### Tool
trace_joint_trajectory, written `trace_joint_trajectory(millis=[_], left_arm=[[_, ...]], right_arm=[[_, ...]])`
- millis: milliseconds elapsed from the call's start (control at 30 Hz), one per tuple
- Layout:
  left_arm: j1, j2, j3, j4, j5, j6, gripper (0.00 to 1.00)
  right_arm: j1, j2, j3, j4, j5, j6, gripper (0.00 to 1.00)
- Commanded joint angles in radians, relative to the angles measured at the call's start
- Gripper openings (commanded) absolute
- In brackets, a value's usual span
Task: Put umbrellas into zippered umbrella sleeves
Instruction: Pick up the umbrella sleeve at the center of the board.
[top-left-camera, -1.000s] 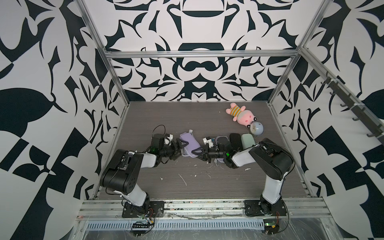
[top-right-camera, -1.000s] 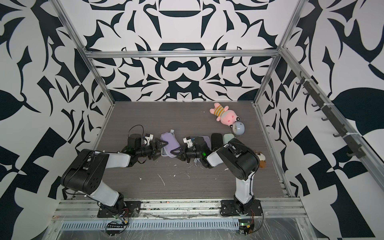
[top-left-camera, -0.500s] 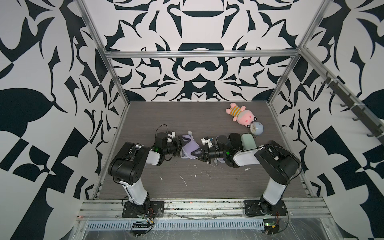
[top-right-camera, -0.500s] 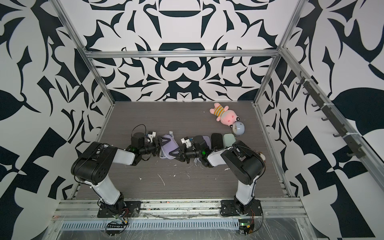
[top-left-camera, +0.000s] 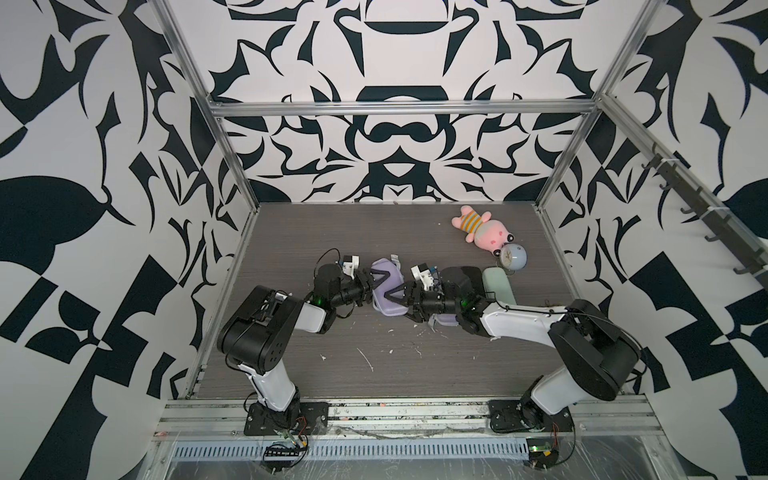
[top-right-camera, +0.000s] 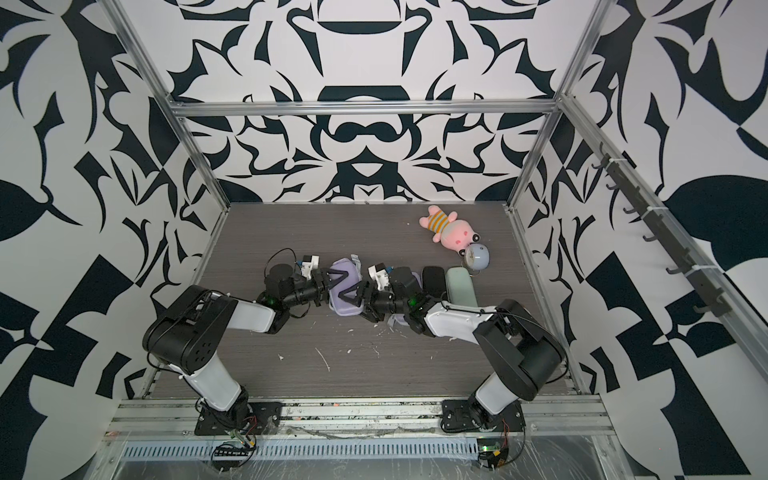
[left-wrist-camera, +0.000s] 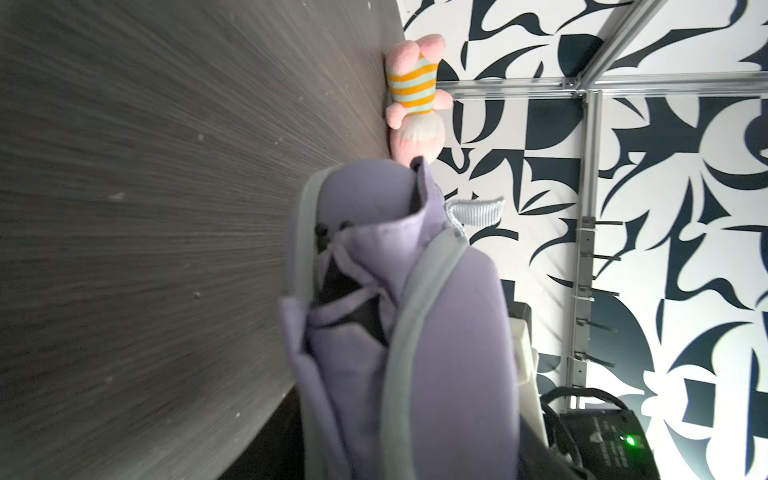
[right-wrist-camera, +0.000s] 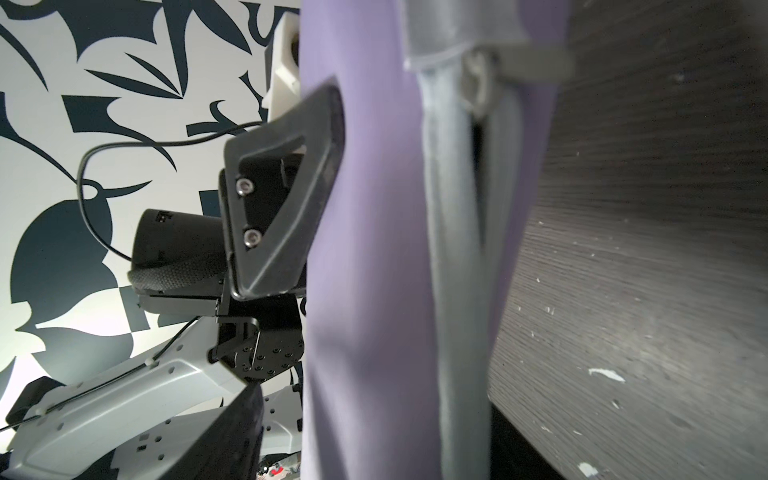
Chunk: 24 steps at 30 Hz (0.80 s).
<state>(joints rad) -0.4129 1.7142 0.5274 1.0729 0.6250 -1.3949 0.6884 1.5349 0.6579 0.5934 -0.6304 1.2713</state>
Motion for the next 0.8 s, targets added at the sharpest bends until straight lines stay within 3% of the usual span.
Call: trace_joint_trajectory(millis=[0, 167, 333, 467, 600, 667, 767], left_arm=[[-0.005, -0.004, 0.020, 0.212, 0.001, -0.092, 0.09], [-0.019, -0.055, 0.027, 0.225, -0.025, -0.115, 0.05], [-0.093, -0.071, 0.059, 0.205, -0.056, -0.114, 0.06], [-0.138, -0.064, 0.083, 0.214, -0.086, -0.119, 0.15], [-0.161, -0.084, 0.083, 0.161, -0.079, -0.085, 0.42], [-0.156, -0.117, 0.063, 0.129, -0.068, -0.055, 0.59], [-0.120, -0.193, 0.058, -0.025, -0.039, 0.040, 0.66]], right_arm=[[-0.007, -0.050, -0.034, 0.034, 0.022, -0.077, 0.75], [-0.016, -0.078, -0.105, 0.130, 0.036, -0.062, 0.75], [-0.016, -0.077, -0.085, 0.242, 0.052, -0.056, 0.74], [-0.013, -0.080, -0.066, 0.338, 0.087, -0.039, 0.63], [-0.014, -0.118, -0.067, 0.340, 0.143, -0.043, 0.35], [-0.015, -0.138, -0.060, 0.296, 0.132, -0.053, 0.31], [-0.014, -0.171, -0.058, 0.230, 0.095, -0.056, 0.26]])
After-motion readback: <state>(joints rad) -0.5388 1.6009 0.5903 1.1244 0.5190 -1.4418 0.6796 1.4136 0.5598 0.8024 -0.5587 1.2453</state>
